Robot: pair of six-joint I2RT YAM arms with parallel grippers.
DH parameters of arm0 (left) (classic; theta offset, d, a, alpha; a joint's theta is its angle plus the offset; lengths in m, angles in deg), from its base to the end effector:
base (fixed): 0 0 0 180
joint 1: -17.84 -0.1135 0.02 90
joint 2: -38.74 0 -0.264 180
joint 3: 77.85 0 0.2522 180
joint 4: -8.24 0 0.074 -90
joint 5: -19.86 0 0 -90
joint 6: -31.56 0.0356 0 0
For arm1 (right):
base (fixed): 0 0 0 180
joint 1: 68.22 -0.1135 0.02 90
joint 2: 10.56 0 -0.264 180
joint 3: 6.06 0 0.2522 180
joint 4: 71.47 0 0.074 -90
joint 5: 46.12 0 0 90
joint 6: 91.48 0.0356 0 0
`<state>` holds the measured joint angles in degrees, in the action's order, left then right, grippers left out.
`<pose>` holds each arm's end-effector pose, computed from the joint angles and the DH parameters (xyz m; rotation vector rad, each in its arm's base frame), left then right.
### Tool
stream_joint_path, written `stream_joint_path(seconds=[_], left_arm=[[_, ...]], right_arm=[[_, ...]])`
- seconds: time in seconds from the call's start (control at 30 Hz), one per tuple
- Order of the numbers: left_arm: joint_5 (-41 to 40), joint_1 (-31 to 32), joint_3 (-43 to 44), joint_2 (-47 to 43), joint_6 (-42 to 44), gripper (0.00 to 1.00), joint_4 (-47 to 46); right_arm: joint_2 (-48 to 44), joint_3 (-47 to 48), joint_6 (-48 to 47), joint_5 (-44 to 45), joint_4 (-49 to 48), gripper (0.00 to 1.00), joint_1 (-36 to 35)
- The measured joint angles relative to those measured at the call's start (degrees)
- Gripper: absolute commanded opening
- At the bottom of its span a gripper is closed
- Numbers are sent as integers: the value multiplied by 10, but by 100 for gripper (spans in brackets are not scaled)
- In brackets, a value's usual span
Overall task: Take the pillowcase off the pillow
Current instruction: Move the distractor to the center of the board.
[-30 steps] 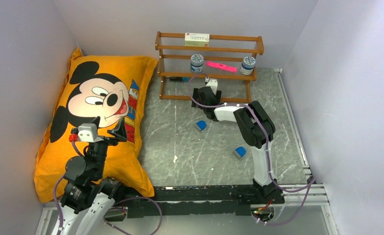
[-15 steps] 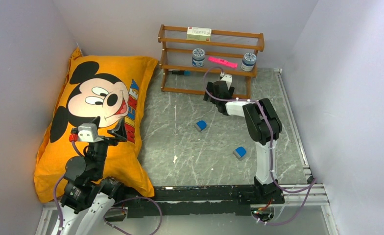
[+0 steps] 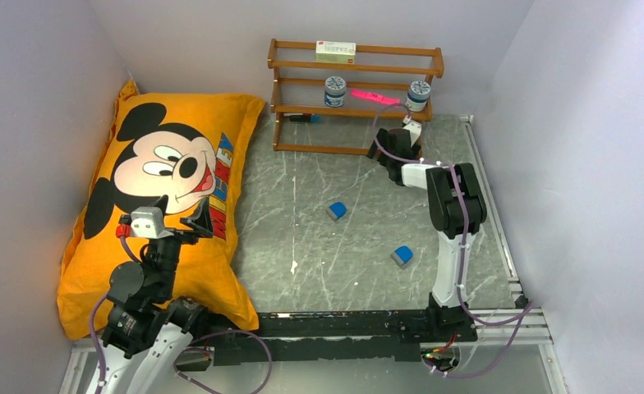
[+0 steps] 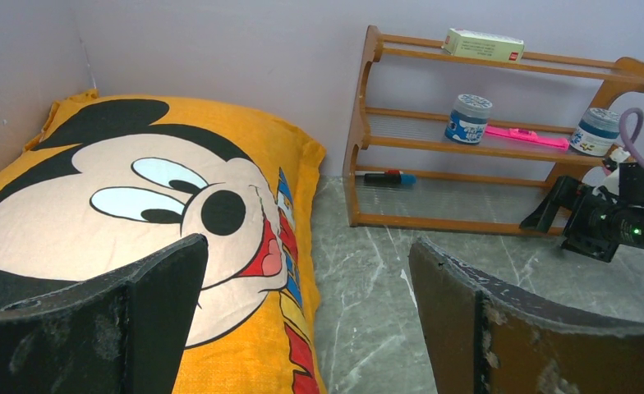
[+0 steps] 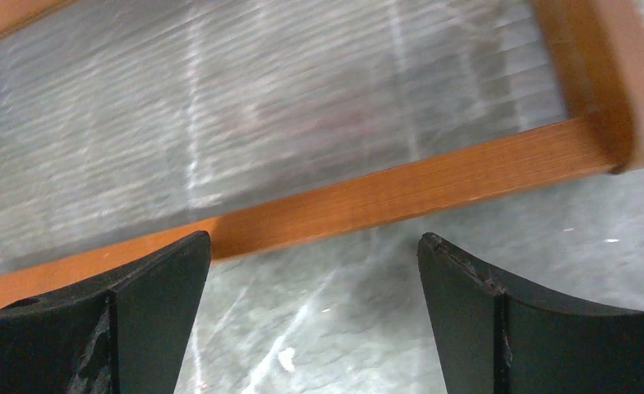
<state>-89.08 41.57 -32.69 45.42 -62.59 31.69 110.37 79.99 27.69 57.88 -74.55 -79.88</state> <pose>0.0589 -0.0132 0.3291 -0.0574 1.3243 -0.1972 0.4472 0.0835 0.1385 0.4630 2.0605 0.1666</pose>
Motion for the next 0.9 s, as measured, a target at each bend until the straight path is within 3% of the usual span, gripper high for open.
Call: stream_joint_path(seconds=[0.3, 0.53, 0.73, 0.9], left_arm=[[0, 0, 0, 0, 0, 97, 0], [0, 0, 0, -1, 0, 97, 0], [0, 0, 0, -1, 0, 97, 0], [0, 0, 0, -1, 0, 97, 0]], right_arm=[[-6, 1, 4, -5, 12, 100, 38], [-121, -145, 14, -74, -15, 100, 24], [-240, -239, 24, -131, -48, 100, -35], [-312, -291, 44, -153, -100, 100, -128]])
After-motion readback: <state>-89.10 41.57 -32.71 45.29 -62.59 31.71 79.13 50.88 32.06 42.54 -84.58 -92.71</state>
